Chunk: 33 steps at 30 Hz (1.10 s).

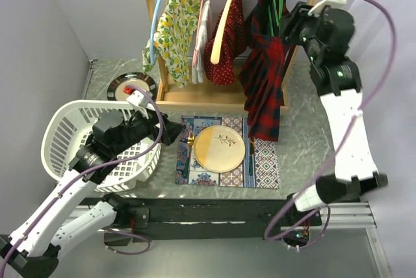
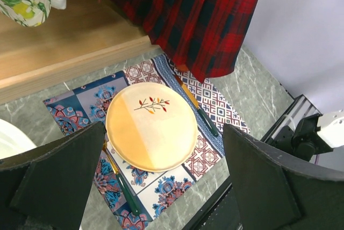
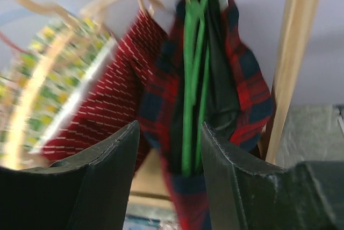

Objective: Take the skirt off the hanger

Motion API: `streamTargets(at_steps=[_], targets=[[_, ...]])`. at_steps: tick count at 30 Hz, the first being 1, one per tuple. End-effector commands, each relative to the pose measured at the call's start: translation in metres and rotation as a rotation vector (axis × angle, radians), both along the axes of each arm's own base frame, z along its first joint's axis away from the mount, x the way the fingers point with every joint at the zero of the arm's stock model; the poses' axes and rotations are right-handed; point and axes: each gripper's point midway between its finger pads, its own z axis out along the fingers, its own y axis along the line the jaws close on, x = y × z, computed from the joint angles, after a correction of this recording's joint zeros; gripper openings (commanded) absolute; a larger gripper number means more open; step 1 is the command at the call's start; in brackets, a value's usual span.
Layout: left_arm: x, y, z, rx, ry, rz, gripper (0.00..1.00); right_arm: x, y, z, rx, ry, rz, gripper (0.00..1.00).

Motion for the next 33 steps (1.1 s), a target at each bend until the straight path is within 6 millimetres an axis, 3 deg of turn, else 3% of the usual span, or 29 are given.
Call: streamTargets(at_steps=[1,7,11,18,25,26,33], targets=[[0.0,-0.004,0.007,-0.012,-0.023,-0.024,0.97,0.013,-0.007,0.015,-0.021,-0.066,0.038,0.56],[0.0,-0.003,0.008,-0.009,-0.028,-0.02,0.97,0.043,-0.005,0.008,-0.033,-0.049,0.064,0.56],[0.0,-0.002,0.006,-0.004,-0.025,-0.02,0.97,0.073,0.004,-0.015,-0.028,0.008,0.095,0.56],[0.001,-0.002,0.005,0.001,-0.021,-0.018,0.97,0.101,0.0,-0.016,-0.023,-0.009,0.054,0.48],[0.003,-0.003,0.003,0.005,-0.005,-0.023,0.97,0.095,-0.006,0.006,-0.008,-0.081,0.025,0.12],[0.003,-0.003,0.003,0.004,-0.006,-0.022,0.97,0.093,-0.005,0.012,0.002,-0.097,0.027,0.0],[0.003,-0.002,0.006,-0.003,-0.01,-0.032,0.97,0.073,0.003,0.055,0.1,-0.216,0.073,0.0]])
